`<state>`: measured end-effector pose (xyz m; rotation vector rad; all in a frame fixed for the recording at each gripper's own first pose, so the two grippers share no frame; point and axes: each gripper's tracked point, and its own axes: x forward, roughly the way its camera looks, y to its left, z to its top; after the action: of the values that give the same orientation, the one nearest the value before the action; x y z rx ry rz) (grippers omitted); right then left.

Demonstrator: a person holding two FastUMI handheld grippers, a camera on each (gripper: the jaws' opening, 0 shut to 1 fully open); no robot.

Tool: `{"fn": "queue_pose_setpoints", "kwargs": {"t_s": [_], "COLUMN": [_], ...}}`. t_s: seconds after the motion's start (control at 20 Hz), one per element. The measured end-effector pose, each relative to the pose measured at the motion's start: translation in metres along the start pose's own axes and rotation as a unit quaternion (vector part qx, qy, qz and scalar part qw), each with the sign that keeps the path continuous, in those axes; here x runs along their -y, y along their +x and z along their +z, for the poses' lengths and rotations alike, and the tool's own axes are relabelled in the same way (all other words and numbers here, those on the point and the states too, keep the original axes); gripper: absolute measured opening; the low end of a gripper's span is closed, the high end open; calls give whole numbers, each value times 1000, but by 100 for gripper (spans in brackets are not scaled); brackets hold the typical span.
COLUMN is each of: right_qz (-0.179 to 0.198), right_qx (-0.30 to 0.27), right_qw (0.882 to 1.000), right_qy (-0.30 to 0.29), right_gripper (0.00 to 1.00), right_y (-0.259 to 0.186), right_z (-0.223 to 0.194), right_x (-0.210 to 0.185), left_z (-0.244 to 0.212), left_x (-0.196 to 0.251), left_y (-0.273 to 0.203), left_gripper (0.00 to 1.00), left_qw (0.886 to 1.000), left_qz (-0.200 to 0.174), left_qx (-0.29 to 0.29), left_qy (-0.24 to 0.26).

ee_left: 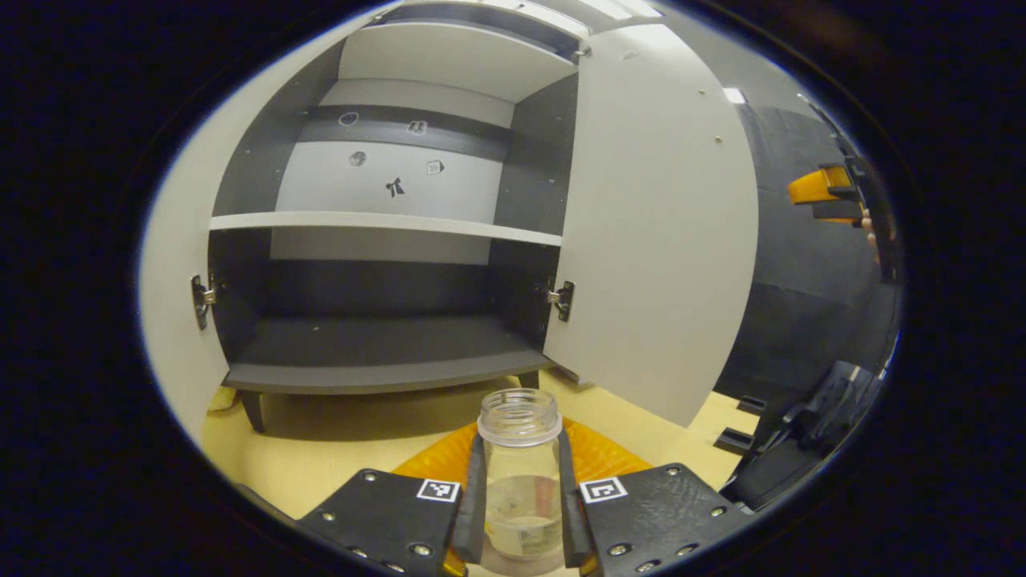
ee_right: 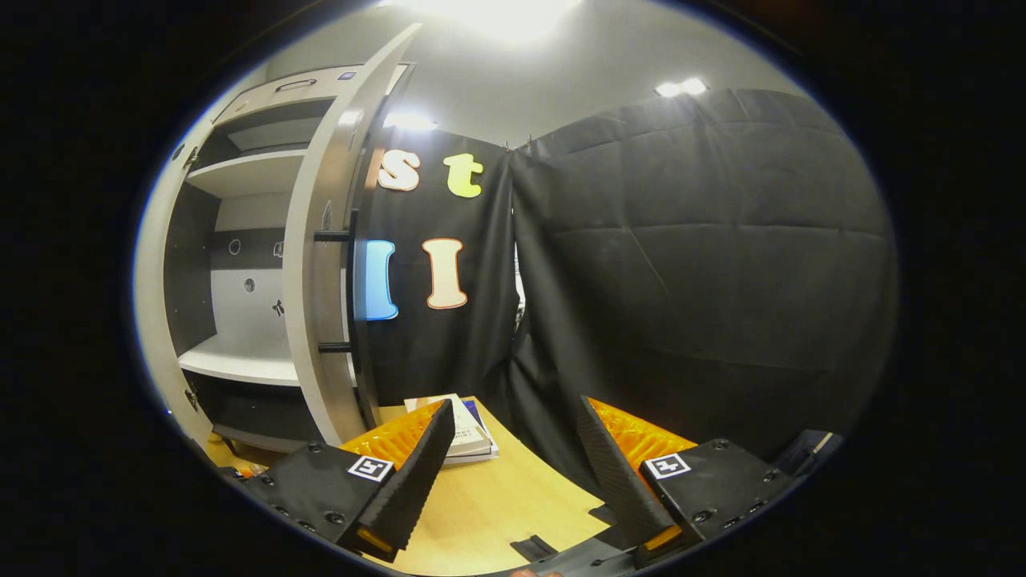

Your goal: Grasp the bottle in the cabinet with the left hand and place it on the coaster, then close the right door with the right hand and the left door with the left hand.

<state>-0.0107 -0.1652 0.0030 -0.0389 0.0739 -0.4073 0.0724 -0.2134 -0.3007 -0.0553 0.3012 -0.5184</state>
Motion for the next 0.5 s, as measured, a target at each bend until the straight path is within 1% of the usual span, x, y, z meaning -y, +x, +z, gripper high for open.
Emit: {"fn": "queue_pose_setpoints", "kwargs": {"t_s": [0.05,0.1,0.15,0.2,0.25,0.3,0.35,0.4,0.5], "right_qz": [1,1,1,1,0,-2,-4,-6,-6], "right_qx": [0,-1,-3,-7,-9,-11,-14,-16,-21], "right_qw": [1000,1000,1000,1000,1000,1000,1000,1000,1000], "right_qy": [0,0,0,-2,-4,-7,-9,-9,-2], "right_gripper": [93,98,98,98,94,94,99,94,94], "right_y": [-2,-7,-7,-8,-10,-11,-12,-12,-13], "right_z": [1,-3,-4,-7,-8,-10,-11,-13,-17], "right_x": [0,1,2,2,4,5,6,6,5], "left_z": [-6,-12,-16,-19,-26,-27,-27,-28,-30], "left_x": [3,4,5,6,8,9,11,12,16], "left_y": [3,4,4,4,-1,-8,-10,-12,-16], "left_gripper": [40,40,40,34,34,40,35,41,43], "left_qw": [1000,1000,1000,1000,1000,1000,1000,1000,1000], "left_qz": [-1,-4,-3,-1,0,1,-1,-1,-6], "left_qx": [0,-4,-5,-6,-5,2,2,1,-4], "left_qy": [11,16,16,14,15,18,20,25,29]}}
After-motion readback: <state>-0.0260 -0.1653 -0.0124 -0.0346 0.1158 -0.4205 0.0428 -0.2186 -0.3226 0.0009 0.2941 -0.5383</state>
